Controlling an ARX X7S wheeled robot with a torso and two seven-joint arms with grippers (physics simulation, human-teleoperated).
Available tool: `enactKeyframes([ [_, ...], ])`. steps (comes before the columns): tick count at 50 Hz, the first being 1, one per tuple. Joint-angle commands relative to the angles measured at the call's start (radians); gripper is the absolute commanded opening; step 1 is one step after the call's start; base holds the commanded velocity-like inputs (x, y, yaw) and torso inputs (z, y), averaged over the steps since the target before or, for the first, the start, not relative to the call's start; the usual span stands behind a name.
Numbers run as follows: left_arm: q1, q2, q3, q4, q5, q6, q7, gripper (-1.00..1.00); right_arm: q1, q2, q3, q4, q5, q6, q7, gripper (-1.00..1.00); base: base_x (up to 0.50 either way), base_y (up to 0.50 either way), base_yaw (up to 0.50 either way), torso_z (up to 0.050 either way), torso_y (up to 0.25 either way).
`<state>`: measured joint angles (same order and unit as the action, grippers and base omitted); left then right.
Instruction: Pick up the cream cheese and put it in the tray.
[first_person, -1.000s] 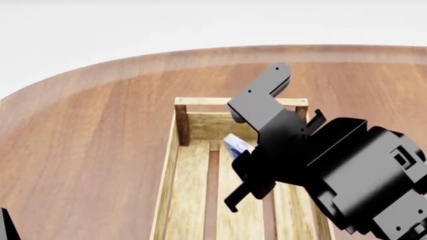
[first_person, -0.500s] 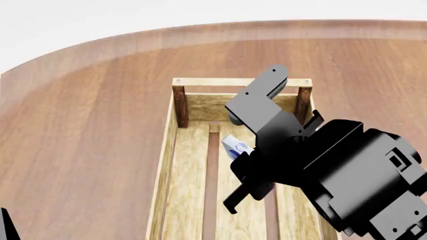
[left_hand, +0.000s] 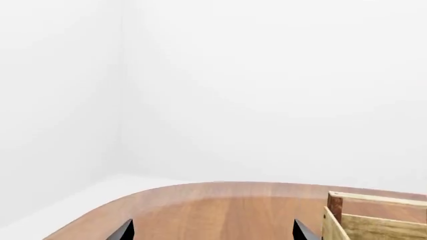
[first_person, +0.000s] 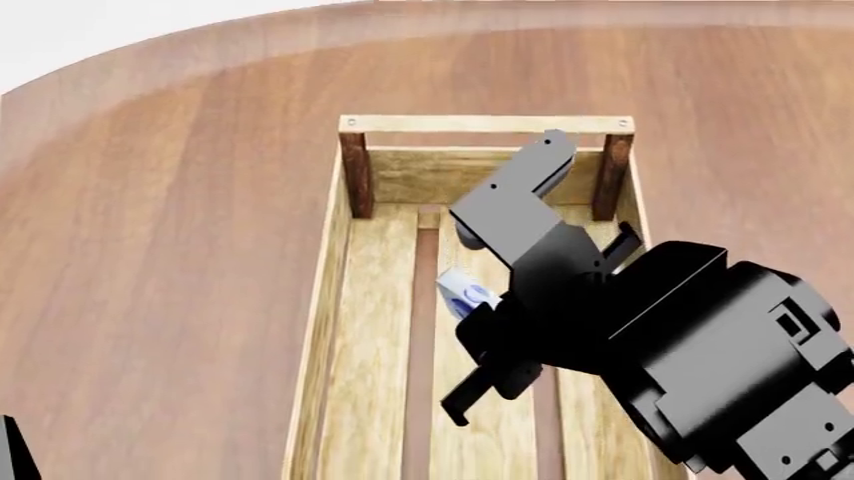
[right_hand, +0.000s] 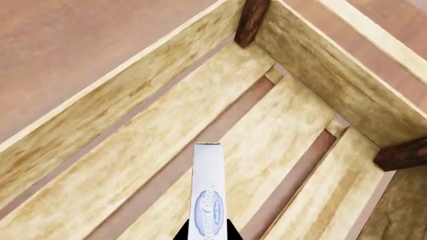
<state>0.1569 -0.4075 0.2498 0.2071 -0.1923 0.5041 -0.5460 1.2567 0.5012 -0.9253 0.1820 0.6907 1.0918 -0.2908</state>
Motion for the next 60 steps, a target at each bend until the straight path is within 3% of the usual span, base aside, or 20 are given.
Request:
enactKeyframes([
  [1,0.0,-0.002,0.002,0.002,0.001,-0.002,-0.002,1.0,0.004,-0.002,0.001,0.013,-0.013,-0.014,-0.005,-1.0,0.0,0.0,0.0,0.0,-0.09],
  [60,-0.001,-0.009,0.01,0.006,0.001,-0.004,-0.01,1.0,0.006,-0.012,-0.032,0.041,-0.034,-0.019,0.005,-1.0,0.0,0.0,0.0,0.0,-0.09],
])
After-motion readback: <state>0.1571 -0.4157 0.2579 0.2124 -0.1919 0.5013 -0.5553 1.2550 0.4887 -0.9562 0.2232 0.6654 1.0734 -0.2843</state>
